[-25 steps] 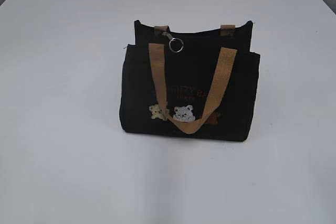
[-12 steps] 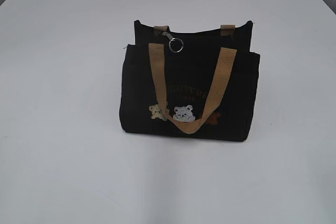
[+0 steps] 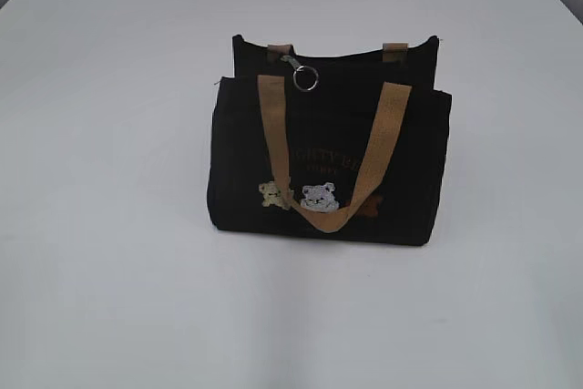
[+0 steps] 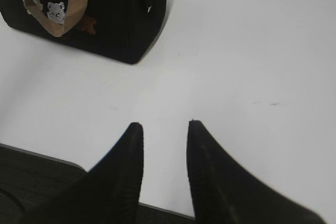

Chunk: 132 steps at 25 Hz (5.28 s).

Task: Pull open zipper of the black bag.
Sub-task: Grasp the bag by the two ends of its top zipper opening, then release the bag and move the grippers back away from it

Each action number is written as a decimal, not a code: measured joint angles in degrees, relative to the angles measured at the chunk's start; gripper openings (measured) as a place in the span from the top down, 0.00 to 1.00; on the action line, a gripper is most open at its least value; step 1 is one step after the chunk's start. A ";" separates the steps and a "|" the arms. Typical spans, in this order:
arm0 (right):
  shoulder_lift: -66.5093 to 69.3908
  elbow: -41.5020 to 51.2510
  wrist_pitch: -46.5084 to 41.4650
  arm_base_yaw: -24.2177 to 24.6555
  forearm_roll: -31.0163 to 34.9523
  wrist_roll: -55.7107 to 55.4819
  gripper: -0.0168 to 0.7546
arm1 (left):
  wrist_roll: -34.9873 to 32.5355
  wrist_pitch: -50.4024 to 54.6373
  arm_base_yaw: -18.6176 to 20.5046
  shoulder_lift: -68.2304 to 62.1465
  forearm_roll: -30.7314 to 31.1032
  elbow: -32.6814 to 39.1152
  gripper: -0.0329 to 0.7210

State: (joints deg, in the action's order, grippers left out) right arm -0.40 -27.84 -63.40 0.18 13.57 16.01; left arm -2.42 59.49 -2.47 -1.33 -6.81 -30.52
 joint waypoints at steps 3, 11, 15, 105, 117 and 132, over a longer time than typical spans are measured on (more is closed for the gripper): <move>0.00 0.00 0.00 0.00 0.00 0.00 0.68 | -8.88 -8.64 0.00 -6.27 -13.42 -0.31 0.55; 0.00 0.00 0.00 0.00 0.00 0.00 0.68 | -70.88 -29.56 -0.11 -40.22 -62.88 -0.37 0.55; 0.00 0.00 0.00 0.00 0.00 0.00 0.68 | -105.20 -25.97 -0.78 -61.70 -85.38 -0.43 0.55; 95.83 -42.81 21.94 -8.78 42.63 51.21 0.98 | -140.76 -15.34 -13.88 -106.77 -92.03 -24.97 0.87; 93.20 -42.81 6.92 -1.62 33.09 31.41 0.78 | -135.60 -16.73 -13.88 -106.66 -92.03 -24.97 0.79; 83.17 -38.70 -5.43 -3.11 19.63 7.46 0.65 | -45.10 -20.68 -13.88 -88.85 -40.12 -22.92 0.55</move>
State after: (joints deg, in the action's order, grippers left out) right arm 82.77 -66.54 -68.83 -2.93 33.19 23.47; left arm -47.52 38.81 -16.36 -90.18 -46.93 -53.43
